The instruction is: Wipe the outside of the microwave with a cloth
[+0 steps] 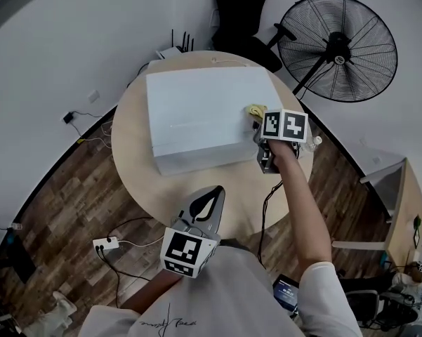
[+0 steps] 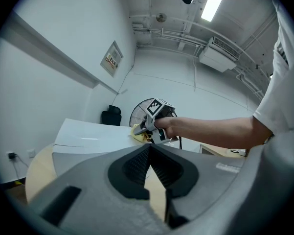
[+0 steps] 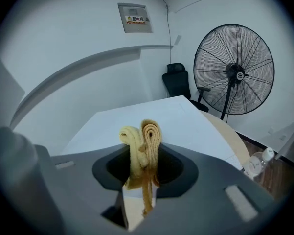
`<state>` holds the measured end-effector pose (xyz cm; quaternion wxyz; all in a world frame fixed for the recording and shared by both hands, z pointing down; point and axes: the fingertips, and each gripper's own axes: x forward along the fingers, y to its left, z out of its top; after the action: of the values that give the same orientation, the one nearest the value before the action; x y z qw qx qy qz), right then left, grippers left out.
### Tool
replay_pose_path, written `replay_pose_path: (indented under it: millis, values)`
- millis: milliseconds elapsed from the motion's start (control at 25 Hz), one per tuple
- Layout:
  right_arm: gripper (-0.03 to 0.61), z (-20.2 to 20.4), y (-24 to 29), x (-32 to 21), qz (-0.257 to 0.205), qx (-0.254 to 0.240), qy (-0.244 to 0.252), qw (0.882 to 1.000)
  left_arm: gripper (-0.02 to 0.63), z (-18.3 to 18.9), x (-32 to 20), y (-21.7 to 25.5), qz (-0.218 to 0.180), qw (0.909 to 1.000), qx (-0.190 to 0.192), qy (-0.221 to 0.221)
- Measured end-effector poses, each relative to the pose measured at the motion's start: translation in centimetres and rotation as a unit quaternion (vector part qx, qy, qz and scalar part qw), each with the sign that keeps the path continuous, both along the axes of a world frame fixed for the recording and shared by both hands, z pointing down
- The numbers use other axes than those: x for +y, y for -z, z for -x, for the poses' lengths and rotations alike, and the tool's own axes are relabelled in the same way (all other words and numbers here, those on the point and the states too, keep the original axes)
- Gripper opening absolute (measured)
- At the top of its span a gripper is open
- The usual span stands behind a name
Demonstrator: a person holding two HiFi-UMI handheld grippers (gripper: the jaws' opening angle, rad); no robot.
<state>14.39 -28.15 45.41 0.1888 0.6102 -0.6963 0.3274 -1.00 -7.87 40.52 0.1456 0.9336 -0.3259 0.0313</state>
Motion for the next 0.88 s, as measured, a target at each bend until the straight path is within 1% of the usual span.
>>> replay_pose_path:
  millis: [280,480,880]
  values:
    - [0.127,4.9,0.1,0.3,-0.009,-0.010,0.031,0.999,-0.012,1.5,-0.5,-0.1,0.002,0.9998,0.005,0.018]
    - [0.127,9.5,0.1,0.3,-0.008,-0.028,0.062,0.998,-0.012,3.0,-0.9,-0.1,0.007,0.9994,0.012,0.032]
    - [0.127,16.9,0.3,0.4,-0.011,-0.048,0.118,0.992,-0.012,6.8,-1.7,-1.1,0.009,0.9971,-0.005,0.075]
